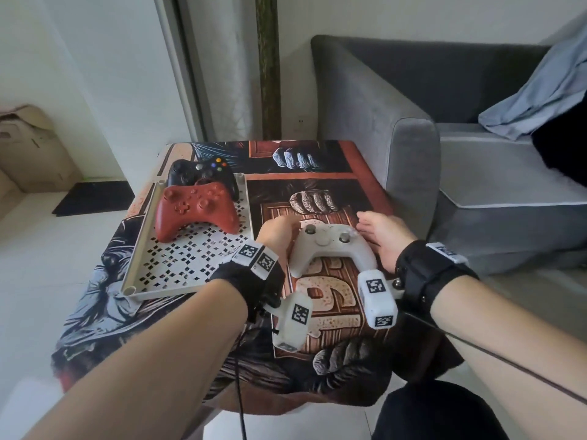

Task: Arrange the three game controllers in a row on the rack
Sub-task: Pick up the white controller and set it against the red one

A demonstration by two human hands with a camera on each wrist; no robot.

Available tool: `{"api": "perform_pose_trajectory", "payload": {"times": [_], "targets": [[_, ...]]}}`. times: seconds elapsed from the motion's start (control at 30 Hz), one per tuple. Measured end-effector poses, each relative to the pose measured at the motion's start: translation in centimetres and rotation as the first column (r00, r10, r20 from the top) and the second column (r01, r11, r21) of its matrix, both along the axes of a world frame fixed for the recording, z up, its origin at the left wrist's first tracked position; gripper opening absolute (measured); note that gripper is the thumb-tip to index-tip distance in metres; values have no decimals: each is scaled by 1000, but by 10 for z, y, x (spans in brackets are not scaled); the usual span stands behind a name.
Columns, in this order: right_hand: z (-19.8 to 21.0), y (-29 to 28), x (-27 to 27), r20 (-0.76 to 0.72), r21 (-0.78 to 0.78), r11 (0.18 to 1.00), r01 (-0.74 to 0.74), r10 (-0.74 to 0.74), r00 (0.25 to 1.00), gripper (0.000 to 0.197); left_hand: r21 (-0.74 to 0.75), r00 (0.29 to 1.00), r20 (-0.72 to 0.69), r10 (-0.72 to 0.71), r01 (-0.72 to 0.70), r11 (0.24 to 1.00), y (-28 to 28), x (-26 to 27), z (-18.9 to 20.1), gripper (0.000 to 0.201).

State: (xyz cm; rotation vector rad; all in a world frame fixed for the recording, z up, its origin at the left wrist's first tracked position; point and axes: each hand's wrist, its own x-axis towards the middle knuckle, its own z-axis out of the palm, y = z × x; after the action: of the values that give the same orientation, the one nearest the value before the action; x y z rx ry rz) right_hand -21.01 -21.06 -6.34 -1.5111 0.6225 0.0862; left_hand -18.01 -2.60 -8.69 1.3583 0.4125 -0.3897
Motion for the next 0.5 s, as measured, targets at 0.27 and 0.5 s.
{"api": "perform_pose_trajectory", "payload": {"times": [0.27, 0.5], "targets": [[-1, 10, -4, -8, -20, 998, 55, -55, 998, 38, 96, 996, 87, -32, 24, 995, -11, -8, 8, 60], [21, 29, 9, 35, 20, 999, 49, -50, 998, 39, 127, 994, 104, 16, -30, 991, 9, 4, 27, 23]]}}
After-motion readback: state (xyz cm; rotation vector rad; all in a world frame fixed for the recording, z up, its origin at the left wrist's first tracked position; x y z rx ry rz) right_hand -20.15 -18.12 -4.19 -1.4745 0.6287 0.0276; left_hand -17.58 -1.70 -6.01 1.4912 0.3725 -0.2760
